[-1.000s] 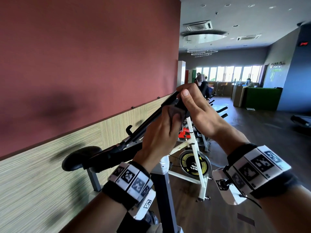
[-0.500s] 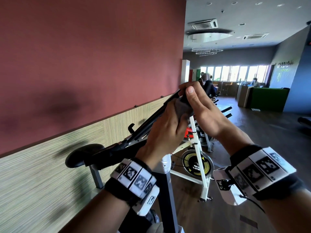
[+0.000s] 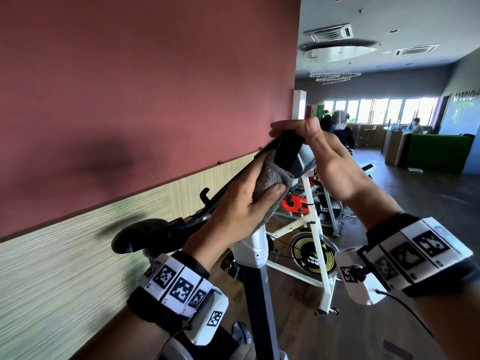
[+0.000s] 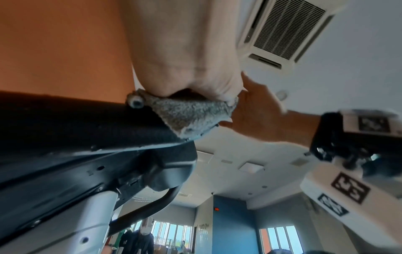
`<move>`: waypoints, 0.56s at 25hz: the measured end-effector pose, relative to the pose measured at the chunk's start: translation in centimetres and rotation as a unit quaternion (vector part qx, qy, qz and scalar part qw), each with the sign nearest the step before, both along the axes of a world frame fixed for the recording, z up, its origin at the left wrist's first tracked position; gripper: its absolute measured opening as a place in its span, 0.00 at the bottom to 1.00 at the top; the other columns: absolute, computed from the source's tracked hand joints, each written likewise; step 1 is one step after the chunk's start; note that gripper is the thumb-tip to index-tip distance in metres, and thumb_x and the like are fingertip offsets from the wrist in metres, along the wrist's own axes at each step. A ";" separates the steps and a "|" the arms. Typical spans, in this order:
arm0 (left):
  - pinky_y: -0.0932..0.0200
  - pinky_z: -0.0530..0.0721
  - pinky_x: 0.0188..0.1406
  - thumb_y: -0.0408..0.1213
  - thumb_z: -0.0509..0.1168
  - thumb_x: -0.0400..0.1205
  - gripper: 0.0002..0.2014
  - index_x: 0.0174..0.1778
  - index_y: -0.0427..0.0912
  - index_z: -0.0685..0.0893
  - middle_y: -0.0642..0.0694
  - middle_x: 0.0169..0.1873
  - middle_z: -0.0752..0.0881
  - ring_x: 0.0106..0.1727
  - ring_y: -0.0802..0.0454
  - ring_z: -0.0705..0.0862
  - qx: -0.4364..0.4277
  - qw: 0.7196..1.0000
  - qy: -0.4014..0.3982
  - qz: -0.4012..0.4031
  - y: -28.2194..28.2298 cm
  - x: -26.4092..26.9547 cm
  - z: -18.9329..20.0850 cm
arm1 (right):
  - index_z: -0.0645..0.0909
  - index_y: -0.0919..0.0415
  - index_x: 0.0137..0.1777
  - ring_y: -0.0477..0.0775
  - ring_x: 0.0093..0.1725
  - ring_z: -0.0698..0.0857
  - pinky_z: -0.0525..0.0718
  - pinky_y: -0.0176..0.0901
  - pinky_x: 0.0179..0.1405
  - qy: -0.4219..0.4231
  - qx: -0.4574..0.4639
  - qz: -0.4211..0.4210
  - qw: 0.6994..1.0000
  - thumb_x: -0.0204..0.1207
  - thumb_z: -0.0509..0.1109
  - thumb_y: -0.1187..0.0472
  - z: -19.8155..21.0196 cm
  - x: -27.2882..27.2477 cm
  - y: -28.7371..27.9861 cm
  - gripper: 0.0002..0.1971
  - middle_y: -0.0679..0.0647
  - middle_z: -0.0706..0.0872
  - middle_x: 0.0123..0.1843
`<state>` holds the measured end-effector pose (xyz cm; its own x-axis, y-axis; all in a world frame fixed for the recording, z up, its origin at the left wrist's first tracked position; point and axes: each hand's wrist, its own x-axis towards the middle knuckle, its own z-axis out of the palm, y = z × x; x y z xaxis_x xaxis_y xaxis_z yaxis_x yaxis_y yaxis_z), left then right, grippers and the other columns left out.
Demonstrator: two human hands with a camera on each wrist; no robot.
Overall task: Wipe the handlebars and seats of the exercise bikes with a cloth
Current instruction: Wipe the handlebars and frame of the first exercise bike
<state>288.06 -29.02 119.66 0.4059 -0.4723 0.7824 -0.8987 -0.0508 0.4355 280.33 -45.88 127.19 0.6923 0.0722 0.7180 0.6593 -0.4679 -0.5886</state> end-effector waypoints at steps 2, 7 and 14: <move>0.61 0.86 0.56 0.48 0.66 0.88 0.27 0.82 0.44 0.71 0.49 0.61 0.89 0.59 0.59 0.89 -0.006 1.000 -0.004 0.027 -0.2 0.2 0.7 | 0.86 0.52 0.69 0.40 0.72 0.81 0.71 0.35 0.78 0.002 -0.019 0.004 1.000 0.91 0.42 0.41 0.4 1.1 -1.2 0.32 0.44 0.89 0.67; 0.45 0.88 0.41 0.56 0.59 0.87 0.26 0.77 0.48 0.67 0.50 0.54 0.87 0.45 0.50 0.88 -0.028 0.985 -0.077 0.155 -2.9 -0.4 1.1 | 0.82 0.56 0.69 0.54 0.71 0.79 0.71 0.62 0.79 -0.062 -0.116 -0.110 0.985 0.86 0.47 0.36 1.8 9.0 -5.5 0.31 0.52 0.84 0.66; 0.75 0.64 0.74 0.52 0.50 0.90 0.33 0.88 0.37 0.61 0.45 0.84 0.71 0.80 0.66 0.70 -0.134 0.901 -0.133 0.391 -7.6 -3.2 1.1 | 0.73 0.53 0.40 0.67 0.50 0.82 0.78 0.63 0.57 -0.170 -0.202 -0.063 0.962 0.90 0.49 0.43 0.6 16.4 -9.3 0.21 0.54 0.82 0.42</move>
